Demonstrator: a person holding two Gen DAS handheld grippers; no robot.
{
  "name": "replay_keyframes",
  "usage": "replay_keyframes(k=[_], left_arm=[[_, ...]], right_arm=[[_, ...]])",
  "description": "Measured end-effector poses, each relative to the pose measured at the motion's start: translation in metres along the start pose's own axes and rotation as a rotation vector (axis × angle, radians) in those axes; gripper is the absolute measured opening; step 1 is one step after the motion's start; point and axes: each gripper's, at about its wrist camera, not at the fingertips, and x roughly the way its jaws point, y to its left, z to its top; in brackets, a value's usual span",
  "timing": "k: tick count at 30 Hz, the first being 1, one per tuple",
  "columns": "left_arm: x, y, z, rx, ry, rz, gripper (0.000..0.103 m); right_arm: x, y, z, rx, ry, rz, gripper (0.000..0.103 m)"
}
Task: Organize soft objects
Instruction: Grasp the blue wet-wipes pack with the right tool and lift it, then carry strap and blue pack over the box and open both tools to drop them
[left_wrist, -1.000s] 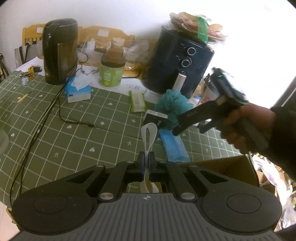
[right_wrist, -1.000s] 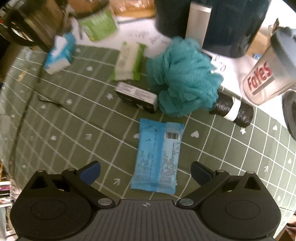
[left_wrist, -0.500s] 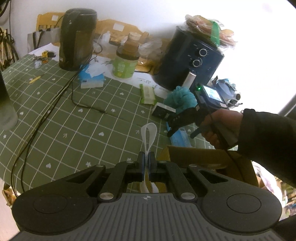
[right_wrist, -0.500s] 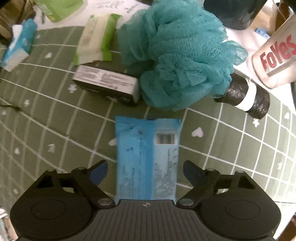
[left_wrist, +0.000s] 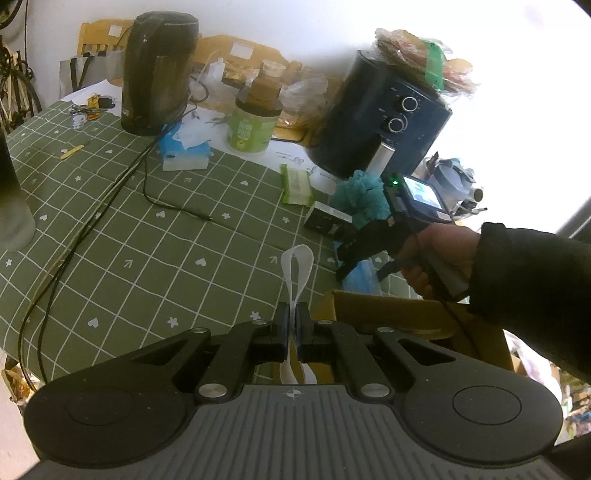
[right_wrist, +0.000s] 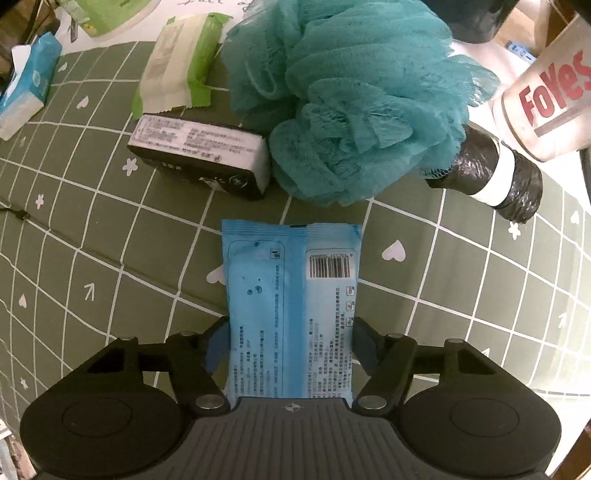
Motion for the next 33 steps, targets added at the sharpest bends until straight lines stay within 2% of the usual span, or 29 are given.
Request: replay_keyframes(k=[6, 15, 24, 33], left_arm=[[-0.002, 0.0, 0.001, -0.001, -0.008, 0.002, 0.005], [-0.003, -0.008, 0.004, 0.013, -0.014, -0.014, 0.005], [-0.008, -0.021, 0.004, 0.043, -0.017, -0.034, 0.005], [-0.014, -0.029, 0.006, 0.051, -0.019, -0.062, 0.005]], right_arm=[[-0.01, -0.014, -0.005, 0.018, -0.005, 0.05, 0.067], [-0.057, -0.039, -0.014, 0.084, -0.027, 0.204, 0.067], [-0.117, -0.056, -0.03, 0.079, -0.116, 0.282, 0.067], [-0.163, -0.07, -0.06, 0.054, -0.209, 0.353, 0.067]])
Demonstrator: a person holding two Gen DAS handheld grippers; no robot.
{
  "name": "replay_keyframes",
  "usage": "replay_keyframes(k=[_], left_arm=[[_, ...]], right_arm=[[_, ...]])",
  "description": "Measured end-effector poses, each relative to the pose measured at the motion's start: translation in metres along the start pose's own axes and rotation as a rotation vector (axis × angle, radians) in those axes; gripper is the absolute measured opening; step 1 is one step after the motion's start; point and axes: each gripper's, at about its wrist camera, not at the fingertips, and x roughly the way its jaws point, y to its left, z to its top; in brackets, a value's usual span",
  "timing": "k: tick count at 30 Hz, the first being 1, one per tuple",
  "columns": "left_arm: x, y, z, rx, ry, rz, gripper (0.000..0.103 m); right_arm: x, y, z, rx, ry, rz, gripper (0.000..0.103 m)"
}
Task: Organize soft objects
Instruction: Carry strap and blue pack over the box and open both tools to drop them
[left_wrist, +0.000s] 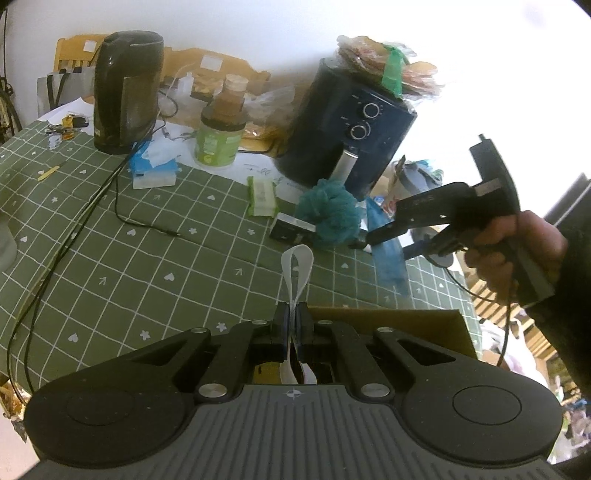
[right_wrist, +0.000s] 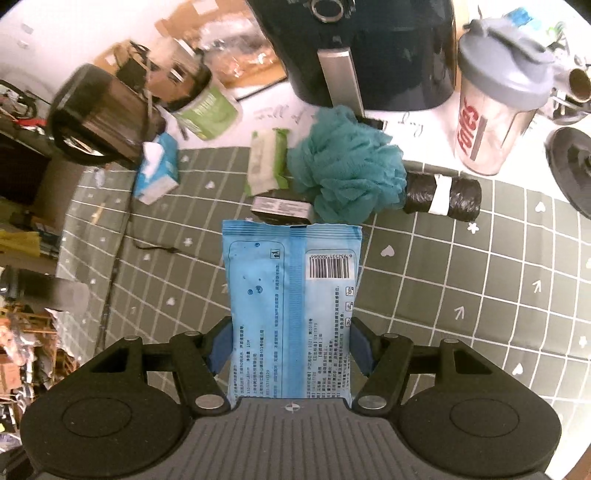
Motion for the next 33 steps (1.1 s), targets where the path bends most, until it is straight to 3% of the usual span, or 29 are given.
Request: replay_keyframes(k=[15, 22, 23, 25, 26, 27, 33], left_arm=[[0.003, -0.023, -0.011, 0.004, 0.045, -0.069, 0.005], [0.014, -0.024, -0.021, -0.057, 0.118, -0.106, 0.005], [0.015, -0.024, -0.022, -0.066, 0.129, -0.113, 0.01], [0.017, -0.024, -0.025, -0.079, 0.147, -0.118, 0.029], [0.017, -0.025, -0.026, -0.08, 0.149, -0.115, 0.046], [0.016, -0.025, -0.028, -0.079, 0.145, -0.109, 0.055], [0.006, -0.03, -0.035, -0.07, 0.109, -0.075, 0.057]], right_arm=[[-0.078, -0.004, -0.057, -0.059, -0.116, 0.07, 0.067], [-0.1, -0.013, -0.084, -0.062, -0.138, 0.093, 0.067], [-0.103, -0.014, -0.088, -0.065, -0.142, 0.095, 0.067], [-0.109, -0.017, -0.096, -0.07, -0.149, 0.098, 0.067], [-0.111, -0.017, -0.1, -0.072, -0.15, 0.101, 0.067], [-0.113, -0.019, -0.103, -0.073, -0.15, 0.106, 0.067], [-0.117, -0.029, -0.125, -0.07, -0.13, 0.117, 0.067]])
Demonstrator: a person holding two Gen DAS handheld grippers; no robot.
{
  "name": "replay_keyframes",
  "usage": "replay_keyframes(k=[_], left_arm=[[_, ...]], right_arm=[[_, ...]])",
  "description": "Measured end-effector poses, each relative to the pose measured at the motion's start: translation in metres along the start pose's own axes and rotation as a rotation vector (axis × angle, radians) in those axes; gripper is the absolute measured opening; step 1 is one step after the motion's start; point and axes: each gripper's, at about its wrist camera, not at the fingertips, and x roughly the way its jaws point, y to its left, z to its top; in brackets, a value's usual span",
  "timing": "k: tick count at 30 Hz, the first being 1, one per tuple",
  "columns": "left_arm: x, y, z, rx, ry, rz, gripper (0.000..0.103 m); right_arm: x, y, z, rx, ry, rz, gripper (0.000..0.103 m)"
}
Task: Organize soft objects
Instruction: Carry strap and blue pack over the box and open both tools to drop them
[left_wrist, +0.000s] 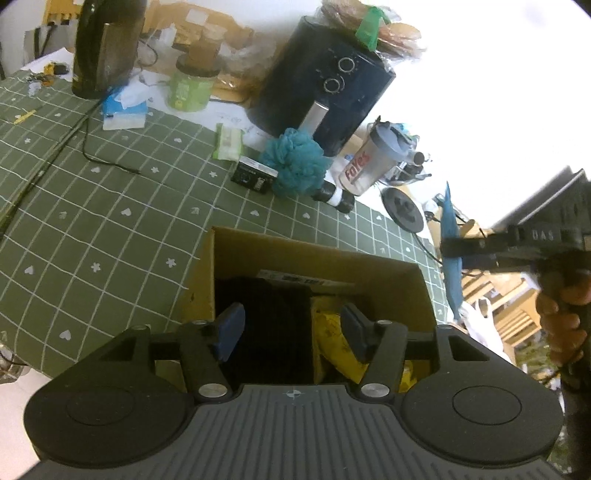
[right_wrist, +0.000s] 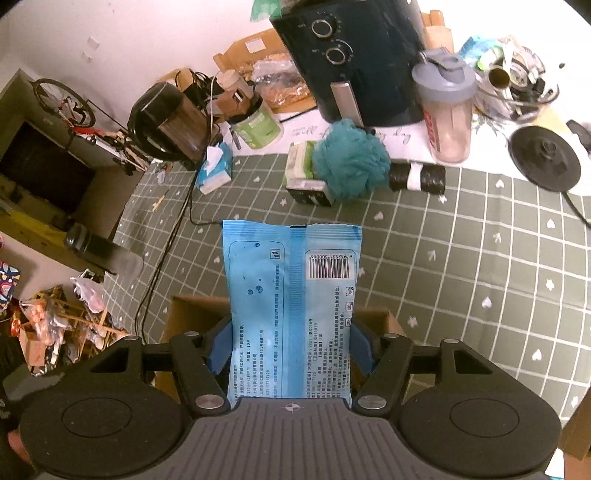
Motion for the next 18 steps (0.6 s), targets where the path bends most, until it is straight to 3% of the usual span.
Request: replay_keyframes(k=[8, 14, 18], left_arm=[[-0.012, -0.002, -0.005, -0.023, -0.063, 0.052, 0.057], [-0.02, -0.005, -0.011, -0.015, -0.087, 0.084, 0.057], [-0.024, -0.006, -0.016, -0.024, -0.096, 0.096, 0.057]], right_arm=[[-0.006, -0.005, -0.023, -0.01, 0.03, 0.005, 0.067], [-0.014, 0.011, -0.021, -0.085, 0.03, 0.016, 0.068], [0.008, 0.014, -0.02, -0.102, 0.101, -0.04, 0.089]])
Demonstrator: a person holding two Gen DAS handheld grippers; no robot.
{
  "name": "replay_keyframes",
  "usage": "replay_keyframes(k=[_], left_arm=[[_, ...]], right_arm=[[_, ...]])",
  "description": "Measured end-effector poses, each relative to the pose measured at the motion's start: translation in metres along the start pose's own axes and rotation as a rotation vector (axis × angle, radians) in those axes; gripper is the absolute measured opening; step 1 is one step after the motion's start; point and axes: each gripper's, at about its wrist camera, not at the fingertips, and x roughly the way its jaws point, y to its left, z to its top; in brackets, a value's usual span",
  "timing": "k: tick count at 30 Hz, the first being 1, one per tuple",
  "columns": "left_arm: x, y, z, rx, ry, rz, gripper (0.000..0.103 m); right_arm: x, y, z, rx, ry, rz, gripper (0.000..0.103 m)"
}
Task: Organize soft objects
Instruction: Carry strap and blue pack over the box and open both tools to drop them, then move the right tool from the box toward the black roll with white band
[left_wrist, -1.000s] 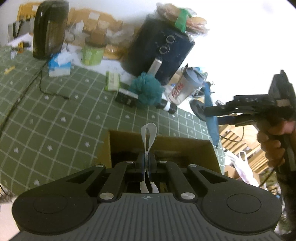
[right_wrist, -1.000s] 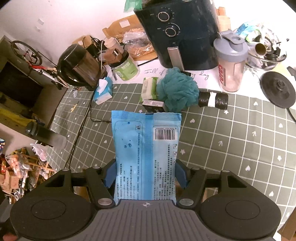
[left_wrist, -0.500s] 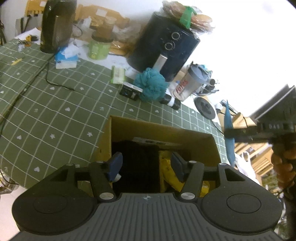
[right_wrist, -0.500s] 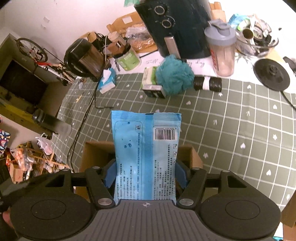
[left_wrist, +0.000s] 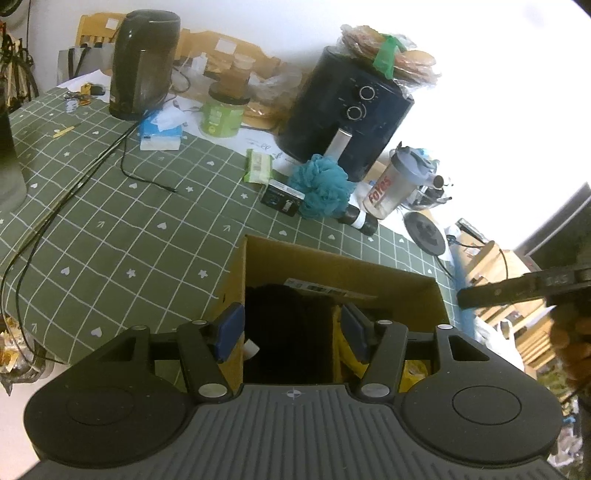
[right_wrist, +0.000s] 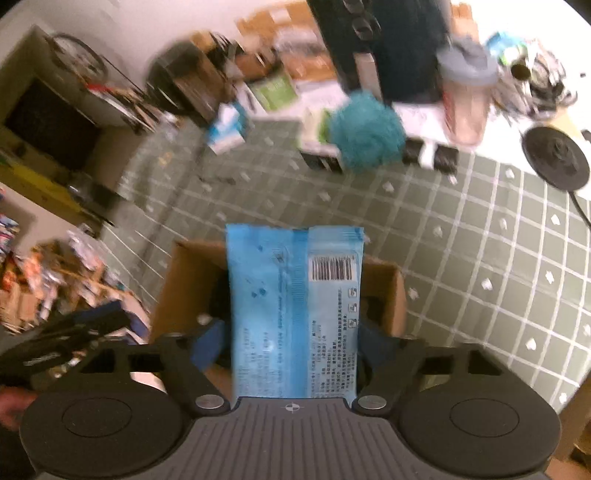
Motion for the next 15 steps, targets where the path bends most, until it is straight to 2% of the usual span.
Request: replay_keyframes(k=[2, 4, 6, 11, 15], left_arm=[[-0.003, -0.001, -0.003, 0.003, -0.001, 0.011, 0.057], [-0.006, -0.002, -0.005, 0.012, -0.004, 0.029, 0.057], [-0.008, -0.002, -0.007, 0.018, -0.006, 0.049, 0.057], [-0.012, -0.006, -0.011, 0.028, -0.006, 0.072, 0.057], [-0.014, -0.016, -0.013, 0.066, -0.009, 0.089, 0.057]], right_arm=[[0.006, 0.003, -0.004, -0.014, 0.006, -0.03, 0.09], [0.007, 0.006, -0.007, -0.029, 0.004, -0.018, 0.099], [0.004, 0.009, -0.012, -0.045, -0.015, -0.022, 0.103], [-0.003, 0.009, -0.02, -0.072, -0.061, -0.107, 0.103], [-0.008, 0.004, -0.028, -0.05, -0.085, -0.111, 0.103]])
